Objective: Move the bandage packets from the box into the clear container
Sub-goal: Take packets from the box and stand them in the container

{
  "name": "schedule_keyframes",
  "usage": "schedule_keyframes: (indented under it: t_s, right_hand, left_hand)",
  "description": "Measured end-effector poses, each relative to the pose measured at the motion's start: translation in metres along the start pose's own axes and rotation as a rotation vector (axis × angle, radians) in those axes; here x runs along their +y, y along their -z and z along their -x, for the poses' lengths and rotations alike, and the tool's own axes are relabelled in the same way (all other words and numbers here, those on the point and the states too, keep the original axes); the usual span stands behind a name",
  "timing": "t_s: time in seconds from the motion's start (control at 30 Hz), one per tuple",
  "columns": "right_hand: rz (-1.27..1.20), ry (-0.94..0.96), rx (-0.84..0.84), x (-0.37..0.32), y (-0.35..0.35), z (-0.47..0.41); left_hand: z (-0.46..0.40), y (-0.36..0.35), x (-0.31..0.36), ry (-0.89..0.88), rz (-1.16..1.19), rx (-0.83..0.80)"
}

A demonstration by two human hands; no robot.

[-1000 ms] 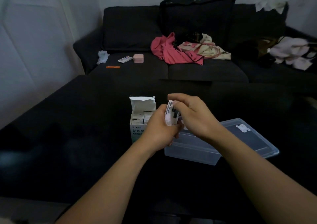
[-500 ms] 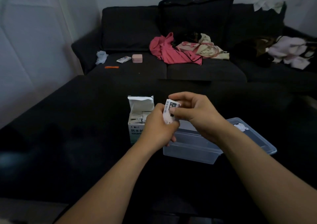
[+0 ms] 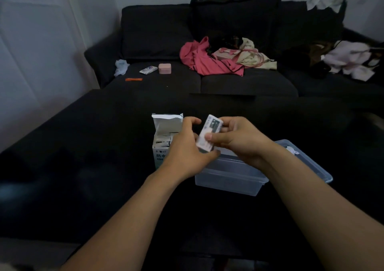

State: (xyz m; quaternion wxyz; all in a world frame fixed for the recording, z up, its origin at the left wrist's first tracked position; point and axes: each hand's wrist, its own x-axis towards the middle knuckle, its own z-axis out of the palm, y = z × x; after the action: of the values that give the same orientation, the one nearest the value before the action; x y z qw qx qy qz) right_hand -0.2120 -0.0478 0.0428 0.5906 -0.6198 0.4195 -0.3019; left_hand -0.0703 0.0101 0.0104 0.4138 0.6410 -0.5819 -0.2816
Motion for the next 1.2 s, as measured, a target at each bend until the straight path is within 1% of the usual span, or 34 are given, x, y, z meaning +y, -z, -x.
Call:
schedule_keyframes:
  t_s: [0.07,0.1,0.2,0.3,0.37,0.43,0.5,0.57,0.73,0.93,1.1,1.2]
  right_hand:
    - [-0.024,-0.103,0.06,0.004,0.017,-0.009]
    - [0.003,-0.176,0.079,0.008,0.024,-0.012]
    - [0.234,-0.395,0.063,0.02,0.026,-0.021]
    - [0.441,-0.497,0.024,0.029,0.007,-0.031]
    - [0.5,-0.55,-0.013,0.034,-0.003,-0.039]
    - [0.543,-0.589,-0.041,0.039,-0.009,-0.045]
    - [0.636,-0.584,-0.056,0.042,-0.012,-0.049]
    - [0.75,-0.531,-0.052,0.044,-0.014,-0.051]
    - [0.941,-0.444,-0.034,0.047,-0.018,-0.055]
    - [0.979,-0.451,-0.086,0.041,-0.016,-0.052]
    - [1.026,-0.402,-0.111,0.04,-0.015,-0.05]
    - [1.059,-0.396,-0.154,0.039,-0.016,-0.046]
  left_hand:
    - [0.003,0.008,-0.001,-0.039,-0.127,0.003]
    - [0.004,0.011,-0.002,-0.05,-0.158,0.011]
    - [0.005,0.015,-0.01,-0.029,-0.212,0.037]
    - [0.007,0.011,-0.014,0.002,-0.32,-0.044]
    - [0.007,0.006,-0.015,0.027,-0.377,-0.106]
    - [0.004,0.001,-0.017,0.08,-0.372,-0.127]
    - [0.001,-0.003,-0.019,0.142,-0.323,-0.145]
    - [-0.003,-0.003,-0.021,0.187,-0.267,-0.163]
    - [-0.007,-0.002,-0.018,0.238,-0.187,-0.194]
    - [-0.008,-0.004,-0.021,0.238,-0.159,-0.206]
    - [-0.007,-0.004,-0.021,0.232,-0.159,-0.202]
    - [-0.007,-0.004,-0.02,0.235,-0.155,-0.209]
